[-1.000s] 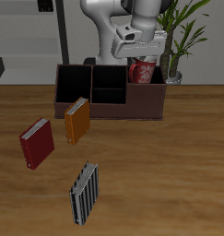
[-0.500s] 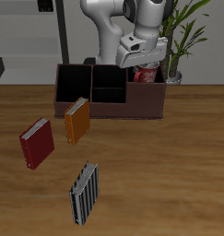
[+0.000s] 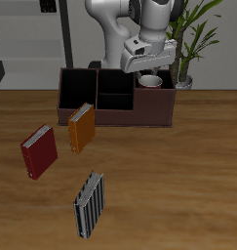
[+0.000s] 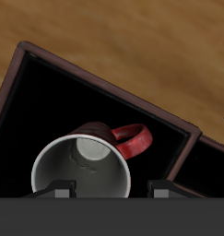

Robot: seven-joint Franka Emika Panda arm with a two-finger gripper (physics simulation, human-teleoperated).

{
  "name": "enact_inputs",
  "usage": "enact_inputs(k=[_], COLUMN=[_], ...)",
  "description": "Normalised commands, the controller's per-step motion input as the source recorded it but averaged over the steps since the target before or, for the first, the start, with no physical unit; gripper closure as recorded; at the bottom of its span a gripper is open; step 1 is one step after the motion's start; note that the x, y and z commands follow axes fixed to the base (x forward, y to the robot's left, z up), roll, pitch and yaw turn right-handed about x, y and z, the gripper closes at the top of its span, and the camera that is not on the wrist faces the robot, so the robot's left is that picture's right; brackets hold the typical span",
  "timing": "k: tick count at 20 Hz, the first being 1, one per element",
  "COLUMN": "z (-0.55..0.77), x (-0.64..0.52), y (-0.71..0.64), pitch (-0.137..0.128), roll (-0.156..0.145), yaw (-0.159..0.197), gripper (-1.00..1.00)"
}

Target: Place the red mug into the back desk caddy's right compartment and place the orange book into the back desk caddy's back compartment and place the red book into the back desk caddy's front compartment

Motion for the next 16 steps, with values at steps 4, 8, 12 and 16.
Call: enact_inputs(k=[4, 8, 12, 16], z=[0.22, 0.31, 0.5, 0.28], x=[0.04, 0.09, 0.13, 0.18], y=[-0.21, -0.29, -0.51, -0.44], pitch=[-0.036, -0.044, -0.086, -0.039], roll=[-0.007, -0.04, -0.053, -0.044], yaw=[-0.07, -0.096, -0.127, -0.083], gripper=[-1.0, -1.0, -1.0, -1.0])
